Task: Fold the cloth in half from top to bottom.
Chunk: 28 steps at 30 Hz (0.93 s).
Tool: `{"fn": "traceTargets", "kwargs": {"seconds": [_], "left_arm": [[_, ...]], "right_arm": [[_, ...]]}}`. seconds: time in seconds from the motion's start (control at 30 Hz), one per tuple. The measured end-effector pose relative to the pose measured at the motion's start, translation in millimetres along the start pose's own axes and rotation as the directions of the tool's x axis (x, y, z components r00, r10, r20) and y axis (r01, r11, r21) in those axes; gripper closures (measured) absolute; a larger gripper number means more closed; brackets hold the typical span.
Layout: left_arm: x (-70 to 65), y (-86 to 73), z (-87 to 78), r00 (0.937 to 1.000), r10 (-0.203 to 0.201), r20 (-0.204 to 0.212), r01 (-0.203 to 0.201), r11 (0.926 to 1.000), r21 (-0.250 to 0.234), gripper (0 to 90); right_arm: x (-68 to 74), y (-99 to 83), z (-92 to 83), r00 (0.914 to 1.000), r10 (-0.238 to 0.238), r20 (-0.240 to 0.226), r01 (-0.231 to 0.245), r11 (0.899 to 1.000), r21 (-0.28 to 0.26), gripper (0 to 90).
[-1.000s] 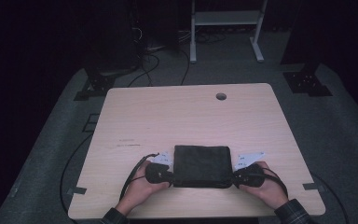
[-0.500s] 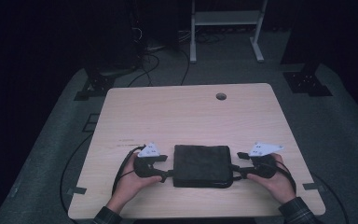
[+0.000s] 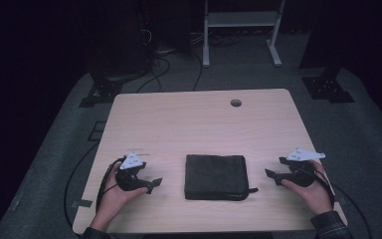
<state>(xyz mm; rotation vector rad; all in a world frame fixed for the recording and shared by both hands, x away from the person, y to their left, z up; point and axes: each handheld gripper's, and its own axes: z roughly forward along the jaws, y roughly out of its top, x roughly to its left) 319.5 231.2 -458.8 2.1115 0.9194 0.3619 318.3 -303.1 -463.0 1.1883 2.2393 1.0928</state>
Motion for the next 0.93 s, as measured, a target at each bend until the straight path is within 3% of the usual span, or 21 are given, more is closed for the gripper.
{"fn": "traceTargets", "kwargs": {"seconds": [0.17, 0.3, 0.47, 0.53, 0.93], "left_arm": [[10.5, -16.1, -2.6, 0.9991, -0.016, -0.039, 0.018, 0.9984, 0.054, 6.6], [15.1, -25.1, -3.3, 0.9992, -0.008, -0.038, 0.011, 0.9969, 0.078, 2.9], [19.1, -32.9, -5.1, 0.9988, 0.002, -0.048, 0.001, 0.9981, 0.062, 2.2], [20.6, -35.6, -5.5, 0.9976, 0.033, -0.061, -0.029, 0.9973, 0.067, 1.3], [21.0, -36.0, -5.7, 0.9976, 0.034, -0.059, -0.03, 0.9972, 0.069, 0.0]], "right_arm": [[-6.4, -9.0, -2.5, 0.9991, 0.026, 0.033, -0.027, 0.999, 0.034, 18.0], [-9.4, -15.5, -1.2, 0.9984, 0.03, 0.048, -0.033, 0.997, 0.063, 16.5], [-12.6, -20.9, 2.2, 0.9972, 0.043, 0.061, -0.048, 0.995, 0.093, 15.5], [-13.6, -22.3, 4.2, 0.9966, 0.045, 0.069, -0.051, 0.994, 0.097, 14.9], [-13.5, -25.5, 6.1, 0.996, 0.045, 0.078, -0.05, 0.997, 0.067, 12.1]]}}
